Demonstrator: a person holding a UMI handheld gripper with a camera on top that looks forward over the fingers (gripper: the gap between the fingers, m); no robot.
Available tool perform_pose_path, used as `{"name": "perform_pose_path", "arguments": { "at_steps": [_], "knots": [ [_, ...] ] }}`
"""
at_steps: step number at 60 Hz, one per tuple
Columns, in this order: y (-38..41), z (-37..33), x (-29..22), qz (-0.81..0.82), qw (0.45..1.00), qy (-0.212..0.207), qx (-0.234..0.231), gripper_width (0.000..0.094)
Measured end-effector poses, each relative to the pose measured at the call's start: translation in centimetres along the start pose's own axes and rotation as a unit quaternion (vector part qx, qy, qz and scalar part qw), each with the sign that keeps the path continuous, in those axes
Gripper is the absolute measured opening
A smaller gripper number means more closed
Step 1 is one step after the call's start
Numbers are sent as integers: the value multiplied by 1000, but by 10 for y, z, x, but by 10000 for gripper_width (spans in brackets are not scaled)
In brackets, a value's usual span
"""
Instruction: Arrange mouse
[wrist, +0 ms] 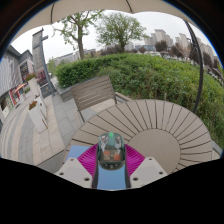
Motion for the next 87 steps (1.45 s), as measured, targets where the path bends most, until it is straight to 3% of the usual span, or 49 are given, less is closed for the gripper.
{"name": "perform_pose_path", "arguments": {
  "at_steps": [16, 24, 26, 30, 32, 36, 50, 58, 69, 81, 87],
  "knots": [
    [48, 52, 115, -6, 996, 61, 58, 374],
    [49, 57, 128, -12, 995, 54, 88, 468],
    [47, 55, 130, -8, 993, 62, 100, 547],
    [46, 43, 119, -3, 991, 59, 118, 868],
    [47, 35, 110, -4, 991, 53, 124, 824],
    [51, 12, 94, -9, 990, 51, 133, 851],
    [67, -108, 75, -16, 982, 102, 157, 839],
    [71, -160, 78, -20, 981, 92, 170, 840],
    [76, -180, 89, -23, 985, 95, 145, 852],
    [39, -182, 87, -42, 981, 95, 161, 852],
    [37, -184, 98, -23, 985, 106, 135, 851]
  ]
}}
Point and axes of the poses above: the point between the fingertips, and its own axes, seen from behind it with the camera up: y to the left, x down, z forward, the way the camera looks, the point moved 3 cm from there along -z, backward, against the way the camera looks, and after that the axes turned 6 degrees about z, right-handed, at the moved point
